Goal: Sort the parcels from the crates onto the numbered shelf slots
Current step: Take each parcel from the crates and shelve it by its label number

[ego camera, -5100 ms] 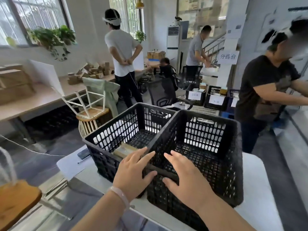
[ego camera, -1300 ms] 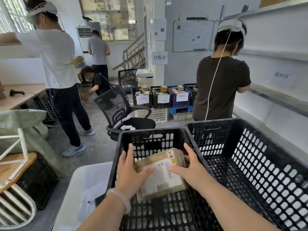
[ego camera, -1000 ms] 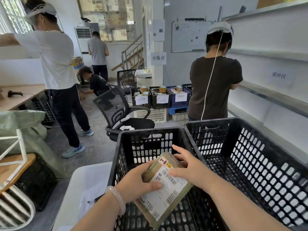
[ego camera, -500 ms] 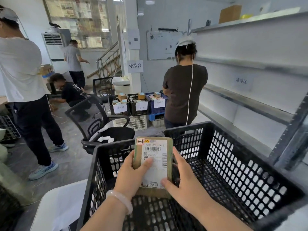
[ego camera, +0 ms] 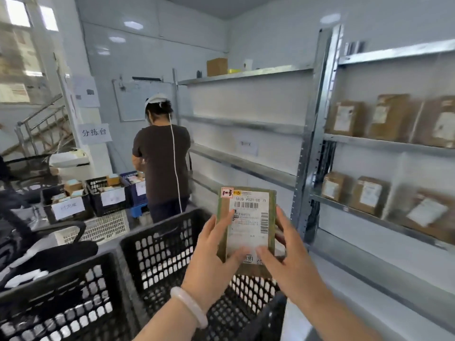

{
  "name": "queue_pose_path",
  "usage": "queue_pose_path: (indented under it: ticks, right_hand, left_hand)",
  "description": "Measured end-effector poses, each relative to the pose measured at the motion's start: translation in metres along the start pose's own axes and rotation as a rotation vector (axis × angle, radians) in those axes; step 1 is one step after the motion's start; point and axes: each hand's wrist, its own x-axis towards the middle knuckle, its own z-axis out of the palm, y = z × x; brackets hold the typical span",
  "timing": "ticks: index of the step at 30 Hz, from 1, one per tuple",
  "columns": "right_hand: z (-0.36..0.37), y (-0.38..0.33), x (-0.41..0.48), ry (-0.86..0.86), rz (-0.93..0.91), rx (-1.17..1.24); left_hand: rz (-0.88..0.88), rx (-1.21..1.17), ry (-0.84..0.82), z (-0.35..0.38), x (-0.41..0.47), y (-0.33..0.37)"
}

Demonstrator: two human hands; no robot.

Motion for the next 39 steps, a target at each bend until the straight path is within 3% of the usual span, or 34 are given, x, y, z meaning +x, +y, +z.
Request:
queue_pose_path:
  ticks: [8, 14, 23, 39]
  right_hand:
    - [-0.205, 0.059, -0.004, 0.215, 0.051, -0.241]
    - [-0.343, 0.094, -0.056, 0.376, 0.088, -0.599]
    - [-0.474, 0.127, -0.097, 0.642, 0.216, -0.887]
    - [-0.679, 0.214, -0.059, 0.778, 0.457, -1.253]
  left_hand:
    - [0.127, -0.25, -0.102, 0.202, 0.067, 0.084]
    - [0.257, -0.364, -0.221, 0.345, 0.088, 0.15]
    - [0.443, -0.44, -0.353, 0.501, 0.113, 0.244]
    - [0.587, -0.642, -0.481, 0.753, 0.205, 0.348]
